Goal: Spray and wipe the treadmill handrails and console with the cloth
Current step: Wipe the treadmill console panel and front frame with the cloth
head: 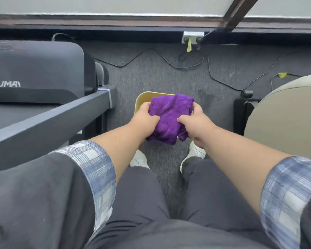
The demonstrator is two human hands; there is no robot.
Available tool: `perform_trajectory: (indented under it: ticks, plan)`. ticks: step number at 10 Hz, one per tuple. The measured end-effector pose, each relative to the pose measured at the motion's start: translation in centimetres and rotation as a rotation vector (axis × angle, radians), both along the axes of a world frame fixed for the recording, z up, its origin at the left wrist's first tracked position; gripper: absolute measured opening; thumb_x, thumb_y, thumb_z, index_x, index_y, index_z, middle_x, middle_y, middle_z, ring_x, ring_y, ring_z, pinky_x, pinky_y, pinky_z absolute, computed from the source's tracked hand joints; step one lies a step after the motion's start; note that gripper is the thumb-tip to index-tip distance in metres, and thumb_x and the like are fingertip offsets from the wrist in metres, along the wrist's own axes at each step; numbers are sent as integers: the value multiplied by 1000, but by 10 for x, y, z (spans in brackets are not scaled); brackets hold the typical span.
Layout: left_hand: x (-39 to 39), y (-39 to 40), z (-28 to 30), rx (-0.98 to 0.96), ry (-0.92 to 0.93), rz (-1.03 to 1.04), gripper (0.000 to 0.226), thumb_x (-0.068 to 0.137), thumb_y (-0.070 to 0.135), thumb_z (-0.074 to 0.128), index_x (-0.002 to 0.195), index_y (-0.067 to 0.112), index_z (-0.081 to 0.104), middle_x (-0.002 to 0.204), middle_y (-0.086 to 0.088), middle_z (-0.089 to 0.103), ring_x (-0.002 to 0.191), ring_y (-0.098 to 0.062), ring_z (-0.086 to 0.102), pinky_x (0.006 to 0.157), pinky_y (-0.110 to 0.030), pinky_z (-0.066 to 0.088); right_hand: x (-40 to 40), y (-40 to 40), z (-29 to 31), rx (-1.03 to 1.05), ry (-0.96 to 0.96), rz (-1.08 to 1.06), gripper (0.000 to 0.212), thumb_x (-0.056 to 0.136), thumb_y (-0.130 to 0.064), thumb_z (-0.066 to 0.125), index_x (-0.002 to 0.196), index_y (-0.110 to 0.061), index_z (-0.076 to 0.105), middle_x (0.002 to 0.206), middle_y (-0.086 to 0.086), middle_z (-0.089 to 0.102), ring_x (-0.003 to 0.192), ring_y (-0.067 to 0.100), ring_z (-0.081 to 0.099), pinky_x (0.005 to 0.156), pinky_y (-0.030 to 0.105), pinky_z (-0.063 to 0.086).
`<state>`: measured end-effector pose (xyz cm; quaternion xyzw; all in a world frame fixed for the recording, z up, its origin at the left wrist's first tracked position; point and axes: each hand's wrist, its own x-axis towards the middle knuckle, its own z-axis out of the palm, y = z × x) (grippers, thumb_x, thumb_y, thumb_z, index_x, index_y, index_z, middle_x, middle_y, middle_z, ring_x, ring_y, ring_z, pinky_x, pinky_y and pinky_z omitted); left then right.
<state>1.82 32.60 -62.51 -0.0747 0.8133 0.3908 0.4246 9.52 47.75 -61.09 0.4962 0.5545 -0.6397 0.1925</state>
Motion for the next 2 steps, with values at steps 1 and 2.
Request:
perform_trajectory:
  ticks: [1, 2]
  plan:
    - [-8, 4, -29, -66, -33, -116, 70, 96, 13, 65, 156, 19, 29, 133, -3, 61, 110, -18, 61, 91, -11, 41, -3, 7, -40, -14, -59, 46, 85, 71, -14, 58, 148, -39, 32, 120, 1, 65, 94, 30, 70, 72, 53, 61]
    - [-12, 1, -30, -205, -124, -225, 84, 99, 20, 63, 162, 16, 8, 150, -11, 48, 120, -27, 55, 89, -19, 37, -5, 9, -50, 39, -231, 89, 65, 84, -12, 62, 142, -28, 37, 117, 5, 59, 86, 23, 60, 60, 38, 52]
